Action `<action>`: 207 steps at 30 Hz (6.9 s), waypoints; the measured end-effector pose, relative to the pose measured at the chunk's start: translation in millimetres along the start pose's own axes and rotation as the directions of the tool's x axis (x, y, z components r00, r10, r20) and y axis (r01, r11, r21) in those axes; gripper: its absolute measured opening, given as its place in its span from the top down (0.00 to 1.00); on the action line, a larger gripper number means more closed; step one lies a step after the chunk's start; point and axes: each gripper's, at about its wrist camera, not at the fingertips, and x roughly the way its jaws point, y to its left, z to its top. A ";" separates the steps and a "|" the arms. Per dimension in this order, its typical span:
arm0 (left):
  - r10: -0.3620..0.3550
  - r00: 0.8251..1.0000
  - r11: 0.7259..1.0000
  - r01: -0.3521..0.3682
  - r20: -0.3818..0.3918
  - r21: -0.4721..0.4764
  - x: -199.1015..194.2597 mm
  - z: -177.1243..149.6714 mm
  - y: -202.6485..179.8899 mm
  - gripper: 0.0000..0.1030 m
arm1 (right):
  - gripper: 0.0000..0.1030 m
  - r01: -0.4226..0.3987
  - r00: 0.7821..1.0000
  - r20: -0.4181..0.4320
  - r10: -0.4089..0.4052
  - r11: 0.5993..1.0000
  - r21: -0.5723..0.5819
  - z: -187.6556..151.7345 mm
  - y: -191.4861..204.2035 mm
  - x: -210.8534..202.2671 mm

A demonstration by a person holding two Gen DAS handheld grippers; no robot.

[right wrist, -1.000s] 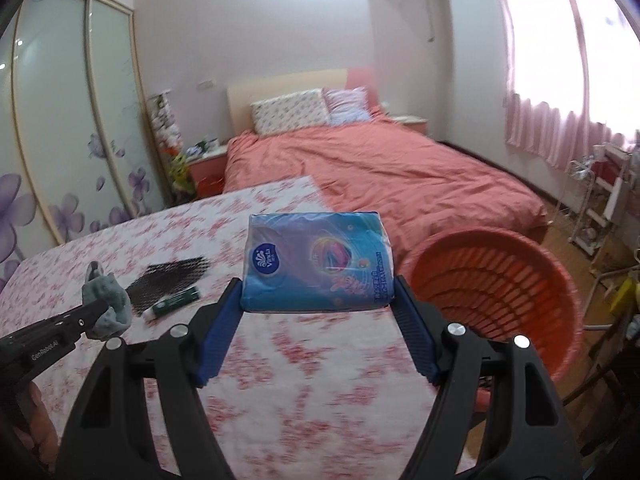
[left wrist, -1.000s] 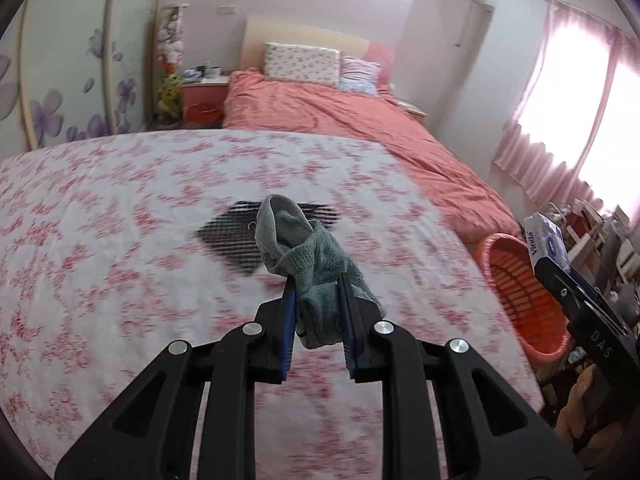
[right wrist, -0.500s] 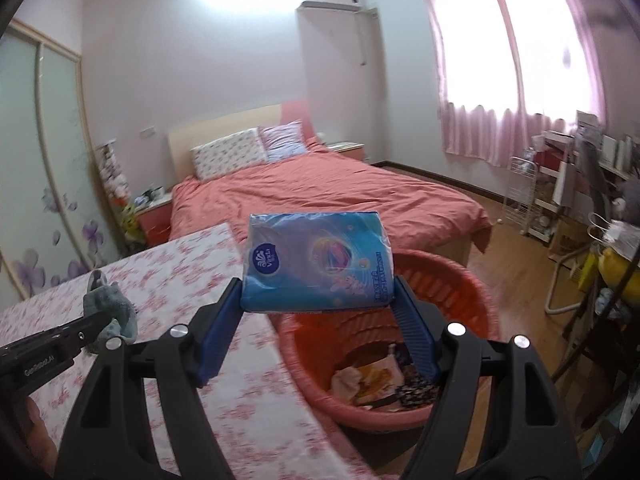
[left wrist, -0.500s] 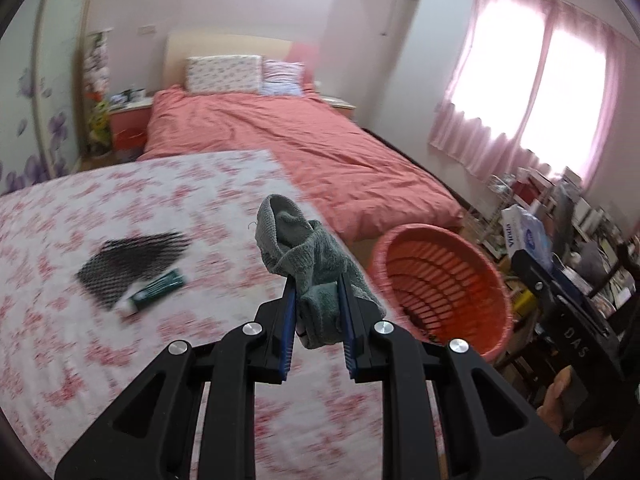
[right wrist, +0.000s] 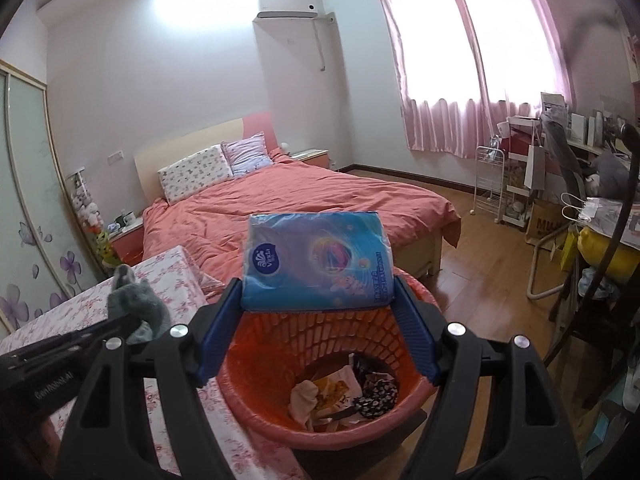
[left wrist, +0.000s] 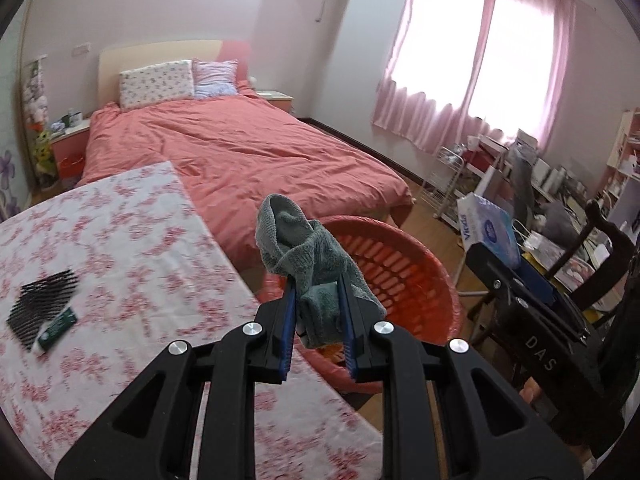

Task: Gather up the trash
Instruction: 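Carry the sock and tissue packet over the basket with both tools, then open both tools to drop the sock and tissue packet into the basket, then move both tools back toward the black mesh and green tube on the bed, then grasp the green tube with the right tool while the left tool grasps the black mesh, then carry the black mesh and green tube over the orange basket with both tools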

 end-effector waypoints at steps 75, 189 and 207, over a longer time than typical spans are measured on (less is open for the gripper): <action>0.538 0.833 0.748 -0.542 -0.129 -0.383 -161.6 -101.5 302.0 0.35 | 0.31 -0.405 0.837 -0.494 0.235 0.873 -0.271 -123.8 369.2 69.5; 0.241 0.968 0.969 -0.236 0.069 -0.078 -88.8 -1.3 121.0 0.97 | 0.81 -0.284 0.927 -0.283 0.247 0.954 -0.096 -24.4 146.9 -4.6; 0.046 0.995 0.998 -0.049 0.087 0.028 -54.7 2.9 23.2 0.97 | 0.81 -0.136 0.979 -0.156 0.129 0.990 -0.034 5.2 46.4 -16.4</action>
